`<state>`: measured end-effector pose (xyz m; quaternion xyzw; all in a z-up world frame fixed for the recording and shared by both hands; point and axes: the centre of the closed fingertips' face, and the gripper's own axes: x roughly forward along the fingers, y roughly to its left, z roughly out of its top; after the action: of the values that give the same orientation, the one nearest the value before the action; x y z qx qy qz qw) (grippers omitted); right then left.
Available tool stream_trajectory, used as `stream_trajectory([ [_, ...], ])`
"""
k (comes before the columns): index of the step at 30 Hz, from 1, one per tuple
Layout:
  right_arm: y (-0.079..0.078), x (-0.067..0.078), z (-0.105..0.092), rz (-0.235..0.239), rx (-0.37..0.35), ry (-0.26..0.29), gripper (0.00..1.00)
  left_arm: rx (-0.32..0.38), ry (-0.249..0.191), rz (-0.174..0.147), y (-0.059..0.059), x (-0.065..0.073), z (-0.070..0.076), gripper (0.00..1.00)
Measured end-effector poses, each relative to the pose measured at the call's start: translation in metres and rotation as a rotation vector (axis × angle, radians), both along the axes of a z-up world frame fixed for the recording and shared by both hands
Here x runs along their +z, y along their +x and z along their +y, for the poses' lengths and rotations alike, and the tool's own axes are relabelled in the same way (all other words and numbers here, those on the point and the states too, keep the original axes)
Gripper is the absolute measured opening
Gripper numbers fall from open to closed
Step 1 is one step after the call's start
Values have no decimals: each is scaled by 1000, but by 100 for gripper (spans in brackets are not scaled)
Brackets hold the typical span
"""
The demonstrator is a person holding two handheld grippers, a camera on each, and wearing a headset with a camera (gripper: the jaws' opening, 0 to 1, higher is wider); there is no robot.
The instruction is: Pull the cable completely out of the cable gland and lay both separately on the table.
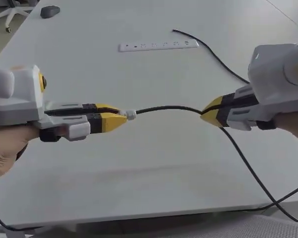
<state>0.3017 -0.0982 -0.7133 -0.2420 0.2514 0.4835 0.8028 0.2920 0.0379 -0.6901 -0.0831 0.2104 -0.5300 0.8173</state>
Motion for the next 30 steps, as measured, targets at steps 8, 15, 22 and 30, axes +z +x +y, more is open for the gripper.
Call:
stream_trajectory([
  [8,7,-3,-1,9,-20,-3,0,18,-5,0,-2,0,9,15],
  [15,18,-1,21,3,18,-9,0,33,5,19,-6,-5,23,15],
  [22,31,-3,52,7,70,-10,0,45,16,30,-12,-8,37,15],
  [30,46,-6,87,27,94,-1,0,64,22,40,-17,-14,52,15],
])
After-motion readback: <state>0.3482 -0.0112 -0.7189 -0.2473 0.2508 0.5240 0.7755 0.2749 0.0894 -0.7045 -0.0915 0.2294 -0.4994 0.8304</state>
